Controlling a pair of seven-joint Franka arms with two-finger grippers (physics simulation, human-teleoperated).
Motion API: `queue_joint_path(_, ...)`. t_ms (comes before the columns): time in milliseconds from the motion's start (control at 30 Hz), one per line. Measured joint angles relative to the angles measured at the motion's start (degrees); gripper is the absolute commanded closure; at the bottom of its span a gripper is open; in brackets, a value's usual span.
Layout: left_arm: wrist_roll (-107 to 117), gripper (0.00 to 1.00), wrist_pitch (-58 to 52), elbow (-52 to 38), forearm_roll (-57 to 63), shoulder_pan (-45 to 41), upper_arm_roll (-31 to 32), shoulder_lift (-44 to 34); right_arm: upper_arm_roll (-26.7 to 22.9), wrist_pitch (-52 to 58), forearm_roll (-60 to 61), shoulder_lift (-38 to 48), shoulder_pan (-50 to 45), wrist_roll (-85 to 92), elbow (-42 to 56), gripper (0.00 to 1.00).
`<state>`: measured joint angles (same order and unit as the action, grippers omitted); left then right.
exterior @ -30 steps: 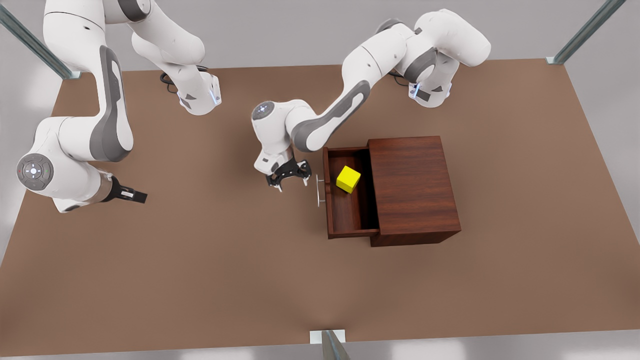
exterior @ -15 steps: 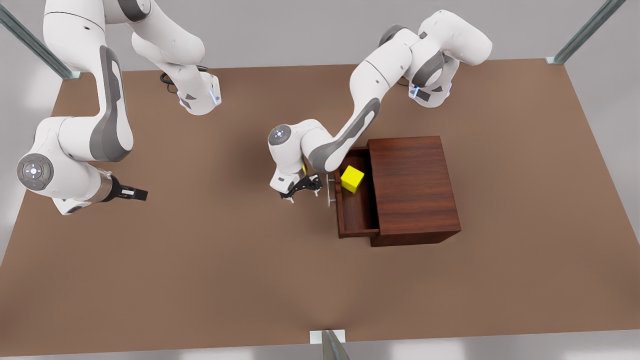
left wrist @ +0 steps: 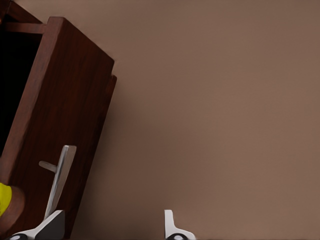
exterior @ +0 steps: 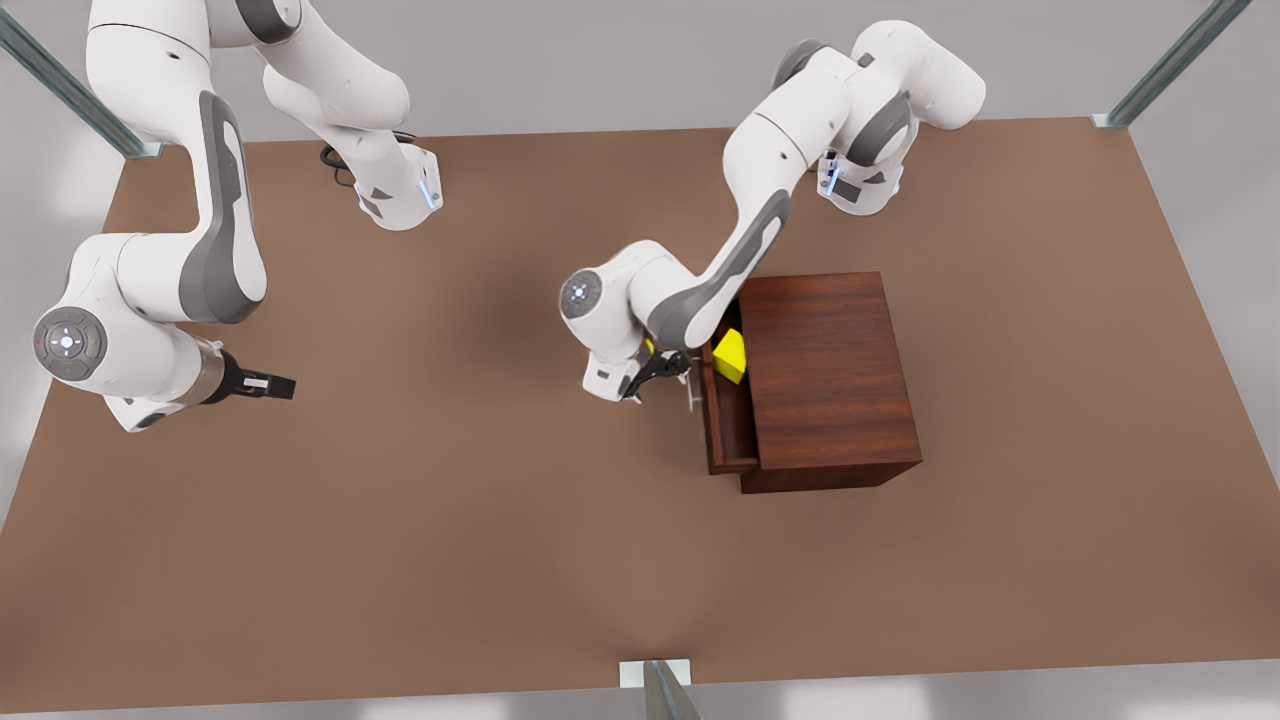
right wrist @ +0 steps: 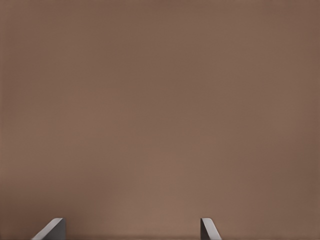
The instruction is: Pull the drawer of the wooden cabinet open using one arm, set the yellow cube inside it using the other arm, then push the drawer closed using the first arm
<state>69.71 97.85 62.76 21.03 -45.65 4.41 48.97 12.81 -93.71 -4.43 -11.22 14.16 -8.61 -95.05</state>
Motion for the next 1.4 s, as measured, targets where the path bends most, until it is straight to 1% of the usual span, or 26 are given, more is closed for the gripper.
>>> queue_joint_path(633,-2.43,0.00,-5.24,0.10,0.67,4.48,-0.29,-0.72,0.00,0.00,-0.05,-0.08,0.00,1.18,0.28,0.00)
queue_joint_path(833,-2.97,0.00,-5.98,-0.49,0.22,4.73,-0.08,-0.65,0.01,0.00,-0.08,-0.09,-0.01,1.37,0.28,0.00)
queue_joint_path(1033,-1.64,0.00,-1.59,-0.30,-3.18,3.99,0.24,-0.16,0.01,0.00,-0.09,-0.09,-0.01,1.50,0.23,0.00)
queue_joint_path(1167,-0.78,0.00,0.92,1.67,-3.43,3.99,-0.02,0.20,0.02,0.00,-0.09,-0.09,-0.01,1.56,0.23,0.00)
queue_joint_path(1400,0.15,0.00,1.55,3.50,-2.41,4.51,-0.95,-0.61,0.00,0.26,-0.16,-0.09,-0.03,1.66,0.48,0.00)
